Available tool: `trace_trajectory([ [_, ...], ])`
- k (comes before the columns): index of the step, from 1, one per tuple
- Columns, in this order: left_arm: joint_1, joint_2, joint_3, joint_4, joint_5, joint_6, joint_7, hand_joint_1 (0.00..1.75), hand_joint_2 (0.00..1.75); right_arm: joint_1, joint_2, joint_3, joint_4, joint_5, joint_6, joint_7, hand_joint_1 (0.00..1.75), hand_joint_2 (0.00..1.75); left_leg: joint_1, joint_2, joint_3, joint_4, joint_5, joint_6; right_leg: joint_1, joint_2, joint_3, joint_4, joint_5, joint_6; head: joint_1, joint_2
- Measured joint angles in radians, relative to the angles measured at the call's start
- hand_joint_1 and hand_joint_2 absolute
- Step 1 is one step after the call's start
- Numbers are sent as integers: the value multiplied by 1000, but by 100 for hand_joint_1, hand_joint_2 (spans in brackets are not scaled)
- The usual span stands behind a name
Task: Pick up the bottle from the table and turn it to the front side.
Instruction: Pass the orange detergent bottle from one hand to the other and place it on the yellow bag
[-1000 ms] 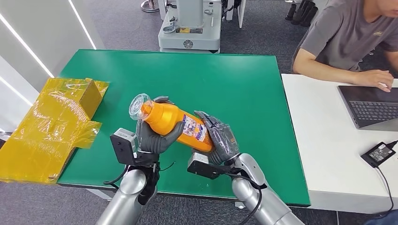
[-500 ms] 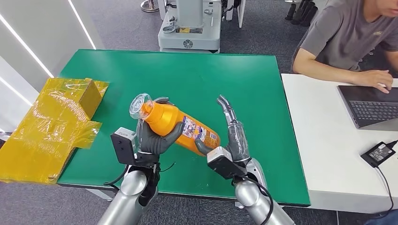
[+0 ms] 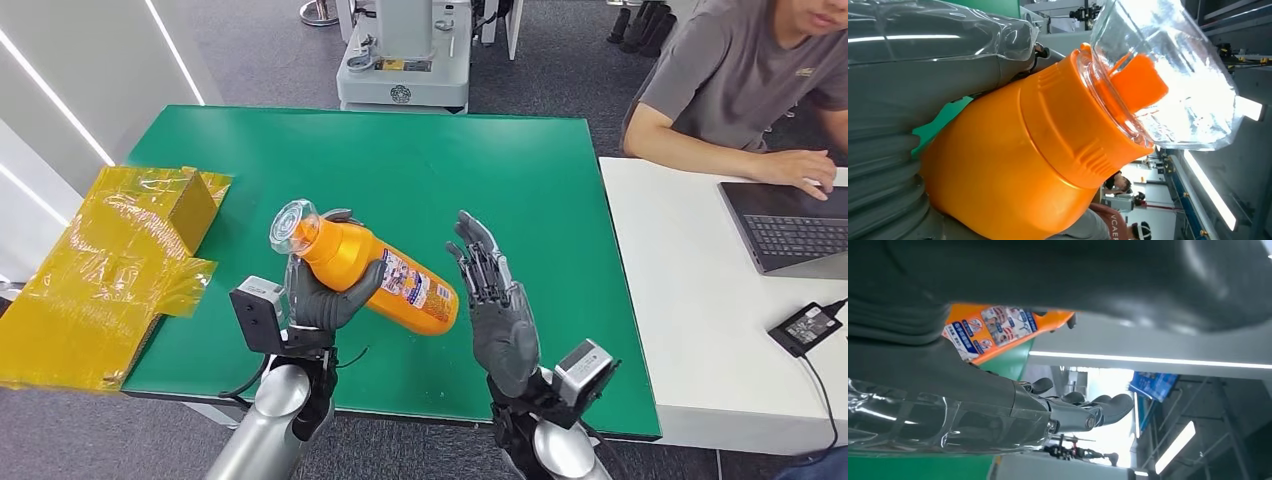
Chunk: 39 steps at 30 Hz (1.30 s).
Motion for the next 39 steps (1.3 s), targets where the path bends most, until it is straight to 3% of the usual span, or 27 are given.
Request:
trace_trajectory([
  [6, 1, 19, 4, -23, -48, 13, 7, 175, 175, 26, -1, -2, -33, 106, -61, -9, 0, 0, 0, 0, 0, 0, 0, 0, 0, 0, 0, 0, 0, 0, 0, 0],
  [14, -13, 66, 33, -92, -148, 11, 48, 175, 175, 67, -1, -3, -80, 147, -94, -10, 0, 0, 0, 0, 0, 0, 0, 0, 0, 0, 0, 0, 0, 0, 0, 0],
  [18, -18, 99, 54, -109, -268, 65, 87, 175, 175, 92, 8, -15, -115, 252, -226, 1, 0, 175, 0, 0, 0, 0, 0, 0, 0, 0, 0, 1, 0, 0, 0, 0],
  [22, -18, 142, 94, -125, -365, 103, 103, 175, 175, 119, 32, -40, -148, 410, -474, 32, 0, 175, 0, 0, 0, 0, 0, 0, 0, 0, 0, 1, 0, 0, 0, 0],
  [25, -18, 165, 120, -130, -434, 124, 114, 175, 175, 129, 42, -51, -160, 454, -576, 40, 0, 175, 0, 0, 0, 0, 0, 0, 0, 0, 0, 1, 0, 0, 0, 0],
  [31, -41, 229, 156, -112, -622, 201, 155, 175, 175, 157, 48, -60, -185, 458, -617, 46, 0, 175, 0, 0, 0, 0, 0, 0, 0, 0, 0, 1, 0, 0, 0, 0],
  [39, -125, 366, 161, 3, -927, 277, 222, 175, 175, 177, 48, -61, -208, 456, -603, 56, 0, 175, 0, 1, 0, -1, 1, -2, 0, 1, -1, 2, 0, 0, 0, 0],
])
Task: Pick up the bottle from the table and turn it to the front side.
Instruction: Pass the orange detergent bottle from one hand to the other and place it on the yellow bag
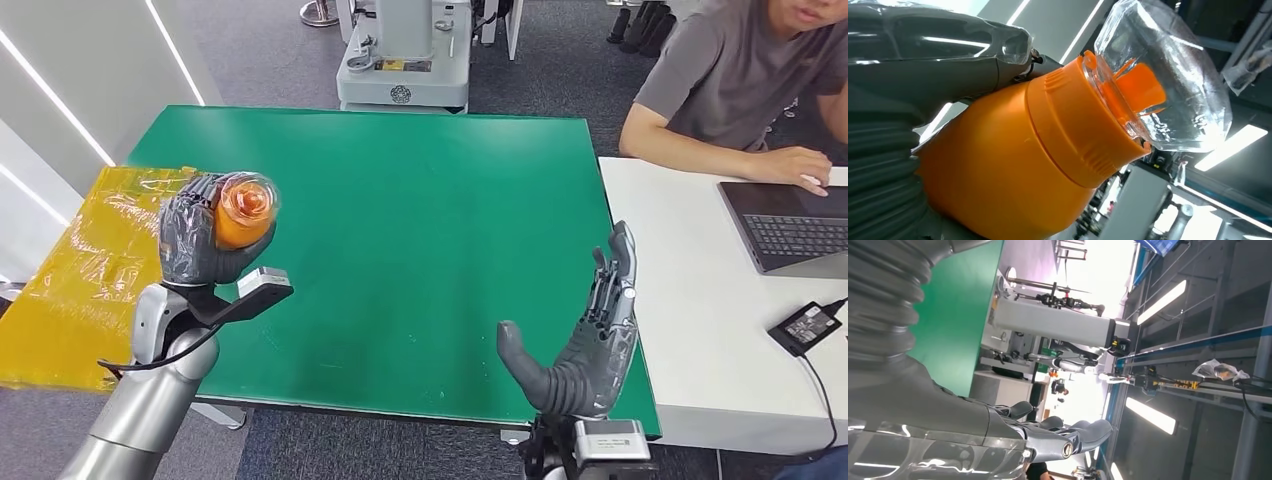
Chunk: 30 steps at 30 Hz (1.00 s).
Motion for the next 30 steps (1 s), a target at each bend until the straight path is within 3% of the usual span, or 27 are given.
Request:
trace_trajectory([
  [6, -71, 92, -3, 137, -262, 35, 71, 175, 175, 6, 0, -1, -18, 5, 32, 7, 0, 175, 0, 2, 0, 0, 0, -1, 0, 1, -1, 1, 1, -1, 0, 0],
  [12, -123, 127, -20, 272, -446, 29, 114, 175, 175, 7, 13, -15, -40, 30, 63, 21, 0, 175, 0, 2, 0, 0, 0, -1, 0, 1, -1, 1, 1, -1, 0, 0],
  [19, -191, 143, -49, 479, -473, 31, 4, 175, 175, 10, 25, -29, -55, 38, 82, 18, 0, 175, 0, 2, 0, 0, 0, -1, 0, 1, -2, 1, 1, -1, 0, 0],
  [30, -212, 165, -58, 718, -498, 48, -60, 175, 175, 37, 24, -35, -62, 20, 54, -14, 0, 175, 0, 3, -2, 0, 0, -1, 0, 2, -3, 1, 1, -1, 0, 0],
])
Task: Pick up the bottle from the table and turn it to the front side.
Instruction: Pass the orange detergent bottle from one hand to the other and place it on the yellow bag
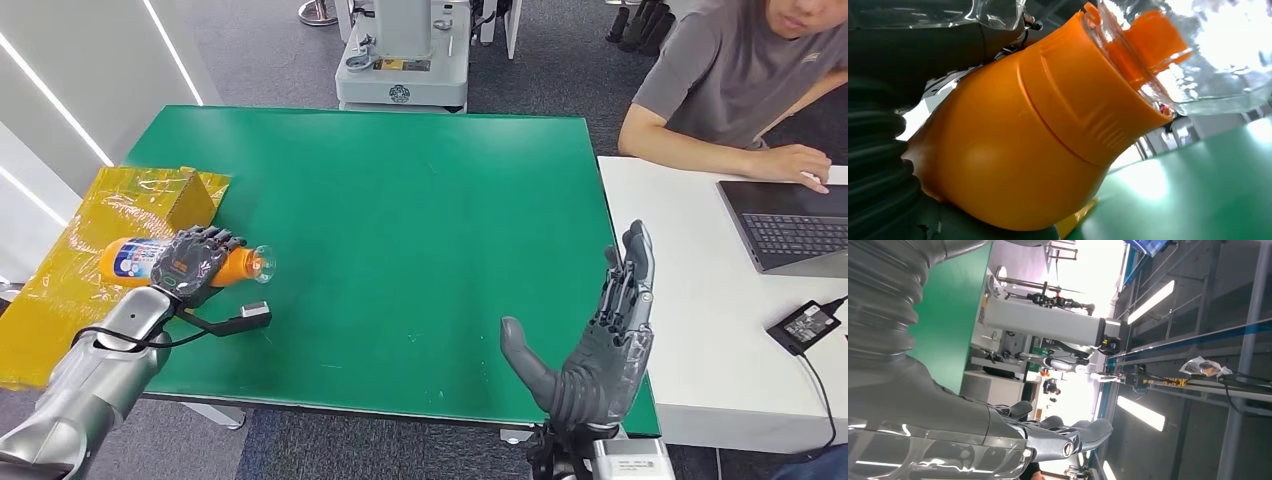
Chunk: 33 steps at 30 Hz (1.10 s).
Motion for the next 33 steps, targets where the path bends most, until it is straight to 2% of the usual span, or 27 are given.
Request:
trace_trajectory([
  [12, 3, 58, -4, 117, -1, -15, -28, 175, 175, 15, -17, 14, 1, -27, -22, -19, 0, 175, 0, 0, -1, 0, 0, 0, 0, 0, -1, 0, 0, 0, 0, 0],
  [17, 14, 78, -4, 127, -33, 36, -38, 175, 175, 14, -26, 26, 2, -43, -25, -21, 0, 175, 0, 0, -2, 0, 0, 0, 0, 0, -1, 0, 0, 0, 0, 0],
  [23, 21, 81, -6, 130, -74, 88, -31, 171, 175, 9, -36, 41, 7, -58, -33, -24, 0, 175, 0, 0, -2, 0, 0, 0, 0, 0, -1, 0, 0, 0, 0, 0],
  [24, 21, 81, -6, 130, -78, 93, -31, 164, 175, 8, -37, 42, 8, -58, -35, -25, 0, 175, 0, 0, -2, 0, 0, 0, 0, 0, -1, 0, 0, 0, 0, 0],
  [28, 22, 80, -7, 131, -94, 103, -23, 7, 175, 6, -41, 46, 10, -58, -39, -25, 0, 175, 0, 0, -2, 0, 0, 0, 0, 0, -2, 0, 0, 0, 0, 0],
  [29, 22, 80, -7, 131, -100, 105, -17, 0, 175, 6, -42, 46, 10, -58, -40, -25, 0, 175, 0, 0, -2, 0, 0, 0, 0, 0, -2, 0, 0, 0, 0, 0],
  [33, 22, 78, -8, 131, -121, 106, 20, 0, 175, 2, -44, 47, 11, -62, -39, -24, 0, 175, 0, 0, -2, 0, 0, 0, 0, 0, -2, 0, 0, 0, 0, 0],
])
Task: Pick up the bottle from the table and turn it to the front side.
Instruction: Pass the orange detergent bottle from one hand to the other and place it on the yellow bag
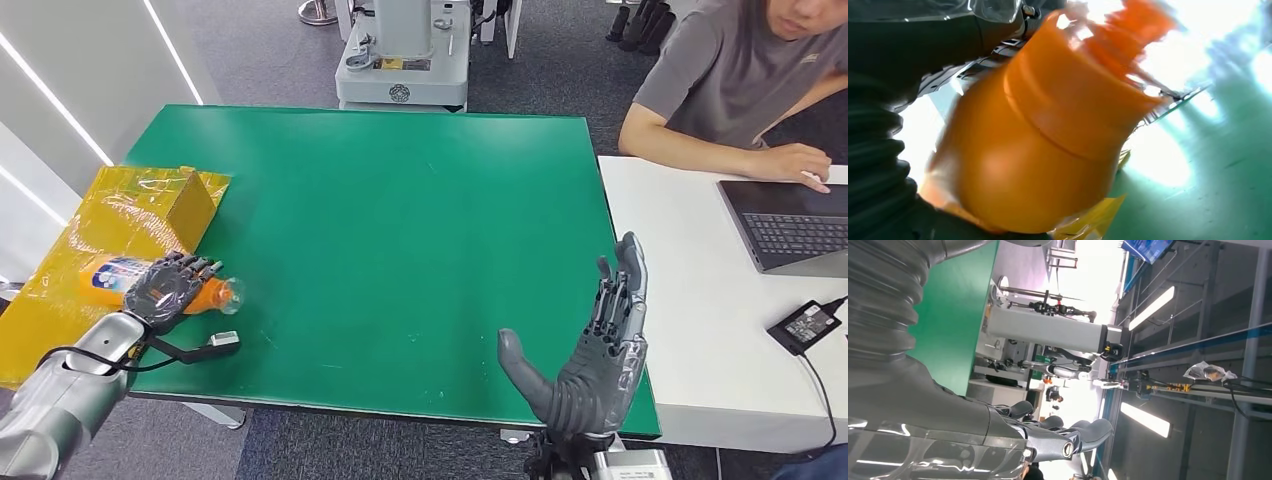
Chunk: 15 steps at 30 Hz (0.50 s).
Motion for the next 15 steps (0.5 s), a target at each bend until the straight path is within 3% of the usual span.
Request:
trace_trajectory([
  [15, 36, -7, 3, -9, 3, 18, 72, 0, 175, -32, 0, 7, 21, -6, 8, 6, 0, 175, 0, 0, 0, 0, 0, 0, 0, 0, 0, 0, 0, 0, 0, 0],
])
